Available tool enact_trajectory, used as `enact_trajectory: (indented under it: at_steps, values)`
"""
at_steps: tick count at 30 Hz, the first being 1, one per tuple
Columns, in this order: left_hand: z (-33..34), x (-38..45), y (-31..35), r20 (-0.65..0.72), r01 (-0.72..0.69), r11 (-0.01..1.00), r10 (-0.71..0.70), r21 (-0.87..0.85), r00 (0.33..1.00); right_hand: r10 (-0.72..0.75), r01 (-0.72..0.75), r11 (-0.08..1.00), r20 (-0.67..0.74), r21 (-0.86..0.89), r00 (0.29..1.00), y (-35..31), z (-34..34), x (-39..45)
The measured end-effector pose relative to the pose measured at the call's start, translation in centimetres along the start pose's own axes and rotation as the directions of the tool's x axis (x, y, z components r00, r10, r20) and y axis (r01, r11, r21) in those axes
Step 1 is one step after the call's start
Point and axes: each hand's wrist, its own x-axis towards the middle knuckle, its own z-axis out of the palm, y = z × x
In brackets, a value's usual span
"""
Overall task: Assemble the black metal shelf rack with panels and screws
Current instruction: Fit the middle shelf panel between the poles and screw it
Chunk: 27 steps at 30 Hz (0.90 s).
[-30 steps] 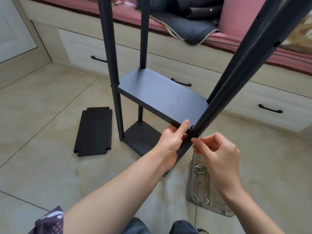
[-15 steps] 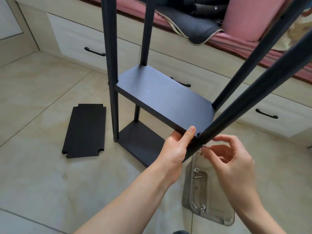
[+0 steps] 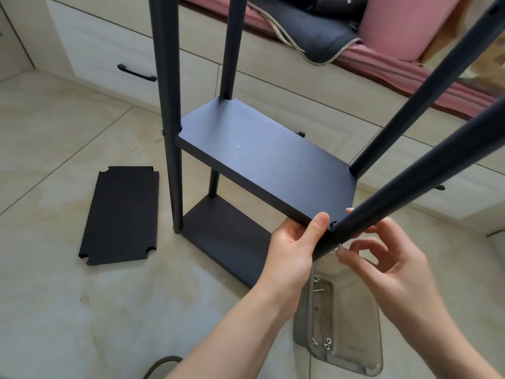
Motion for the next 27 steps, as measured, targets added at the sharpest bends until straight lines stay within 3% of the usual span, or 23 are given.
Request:
enact_trajectory:
  at_steps: [15,27]
  values:
    - [0.5,-1.5,-0.3,-0.079,-0.025,0.997,0.019,-0.076,0.997,-0.018,0.006,0.999,0.254,0.047,0.967,-0.4,-1.4,0.3]
    - [1.1,-3.0,-1.1,0.011,0.011,0.999,-0.012,0.038,1.0,-0.003,-0.008,0.998,0.199,0.055,0.98,-0.3,-3.0,-1.7]
